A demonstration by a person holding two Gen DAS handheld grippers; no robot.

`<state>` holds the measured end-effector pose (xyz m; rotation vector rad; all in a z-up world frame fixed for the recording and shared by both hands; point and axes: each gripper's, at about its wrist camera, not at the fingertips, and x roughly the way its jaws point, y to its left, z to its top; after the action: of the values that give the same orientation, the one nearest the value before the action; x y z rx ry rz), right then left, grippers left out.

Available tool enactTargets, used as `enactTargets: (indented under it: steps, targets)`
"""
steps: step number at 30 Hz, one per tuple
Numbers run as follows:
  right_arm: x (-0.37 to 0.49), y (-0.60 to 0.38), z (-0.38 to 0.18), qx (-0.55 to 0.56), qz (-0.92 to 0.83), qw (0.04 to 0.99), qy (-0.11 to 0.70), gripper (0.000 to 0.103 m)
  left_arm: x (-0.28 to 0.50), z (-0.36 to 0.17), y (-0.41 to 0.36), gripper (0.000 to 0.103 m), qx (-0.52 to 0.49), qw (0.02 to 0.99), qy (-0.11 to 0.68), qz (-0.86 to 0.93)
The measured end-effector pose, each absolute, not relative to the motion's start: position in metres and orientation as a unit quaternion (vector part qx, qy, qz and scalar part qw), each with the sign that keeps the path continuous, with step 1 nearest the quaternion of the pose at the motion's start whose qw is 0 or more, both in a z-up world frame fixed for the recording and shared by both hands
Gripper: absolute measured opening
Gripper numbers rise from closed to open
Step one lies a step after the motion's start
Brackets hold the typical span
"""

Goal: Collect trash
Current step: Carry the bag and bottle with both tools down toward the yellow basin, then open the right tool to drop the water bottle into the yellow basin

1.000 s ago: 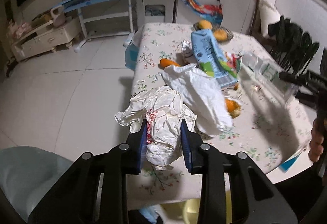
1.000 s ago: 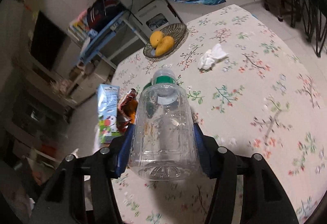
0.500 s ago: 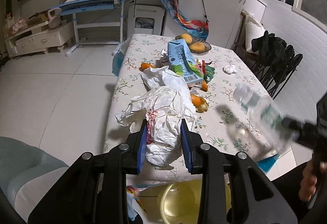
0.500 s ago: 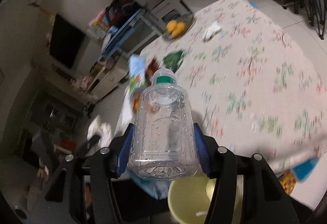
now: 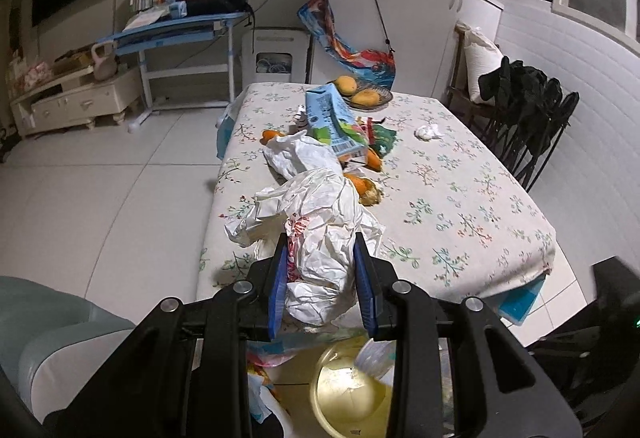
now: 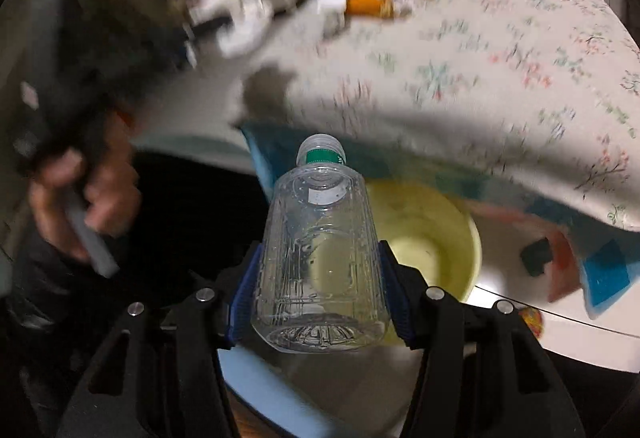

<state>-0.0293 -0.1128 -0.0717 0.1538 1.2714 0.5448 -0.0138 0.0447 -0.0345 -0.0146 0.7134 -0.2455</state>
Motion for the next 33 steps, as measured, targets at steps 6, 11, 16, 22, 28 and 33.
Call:
enactTargets:
  steps: [6,11,16,22,28,33]
  targets:
    - [-0.018,-0.078,-0.117,-0.018,0.229,0.742,0.63,0.055,-0.028,-0.033,0.038,0.029,0.008,0.931,0.343,-0.127]
    - [-0.011,-0.048,-0.165,-0.084,0.219,0.706,0.668,0.055,-0.035,-0.034,0.034,0.029,0.014,0.931,0.342,-0.131]
    - [-0.006,-0.035,-0.201,-0.107,0.21,0.681,0.694,0.055,-0.039,-0.034,0.034,0.029,0.014,0.93,0.343,-0.133]
    - [-0.019,-0.033,-0.219,-0.114,0.209,0.662,0.711,0.056,-0.04,-0.036,0.032,0.029,0.015,0.929,0.344,-0.135]
    - [-0.024,-0.045,-0.205,-0.1,0.202,0.665,0.712,0.058,-0.041,-0.037,0.031,0.029,0.017,0.928,0.346,-0.135]
    - [-0.026,-0.058,-0.165,-0.074,0.197,0.706,0.676,0.058,-0.044,-0.041,0.031,0.029,0.015,0.927,0.35,-0.137]
